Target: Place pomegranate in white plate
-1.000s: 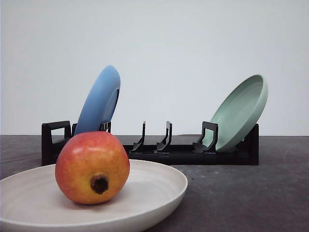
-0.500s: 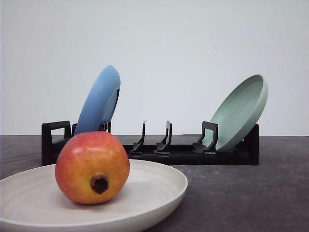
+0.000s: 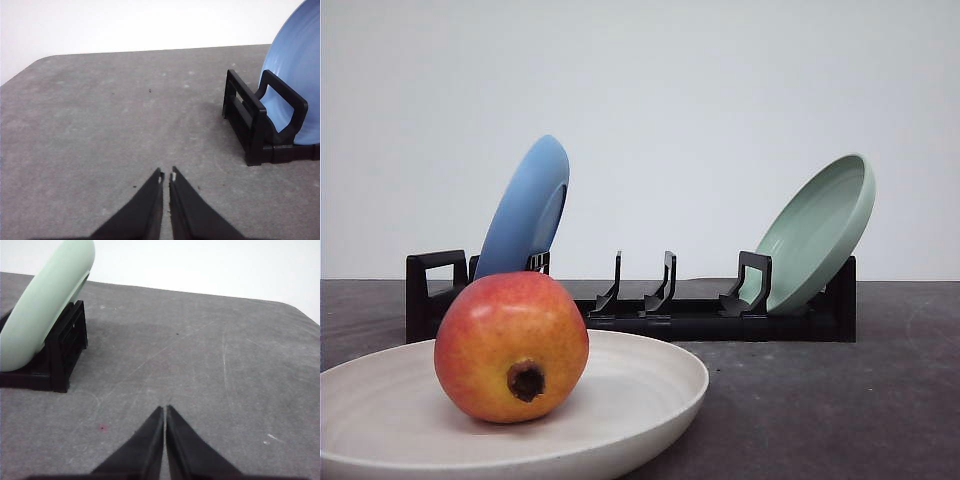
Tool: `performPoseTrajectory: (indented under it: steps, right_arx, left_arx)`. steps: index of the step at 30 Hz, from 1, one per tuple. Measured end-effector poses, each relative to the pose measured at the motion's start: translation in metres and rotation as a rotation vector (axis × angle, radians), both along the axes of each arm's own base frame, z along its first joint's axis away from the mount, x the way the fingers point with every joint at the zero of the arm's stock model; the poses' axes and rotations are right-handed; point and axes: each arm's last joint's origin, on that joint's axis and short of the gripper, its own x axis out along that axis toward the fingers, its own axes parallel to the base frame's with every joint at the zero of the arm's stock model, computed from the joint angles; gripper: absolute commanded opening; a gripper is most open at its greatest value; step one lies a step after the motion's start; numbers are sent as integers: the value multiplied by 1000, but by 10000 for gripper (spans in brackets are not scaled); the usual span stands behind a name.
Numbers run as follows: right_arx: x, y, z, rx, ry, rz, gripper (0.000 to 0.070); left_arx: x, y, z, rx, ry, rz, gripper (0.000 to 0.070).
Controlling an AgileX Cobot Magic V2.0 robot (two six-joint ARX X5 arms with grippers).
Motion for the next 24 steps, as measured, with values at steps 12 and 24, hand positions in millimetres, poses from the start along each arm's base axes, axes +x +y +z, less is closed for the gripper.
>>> performPoseTrajectory:
  steps: [12,24]
  right_arx:
    - [0,0,0,0,0,0,1]
    - [0,0,0,0,0,0,1]
  left_arx:
    - [0,0,0,0,0,0,0]
    - [0,0,0,0,0,0,0]
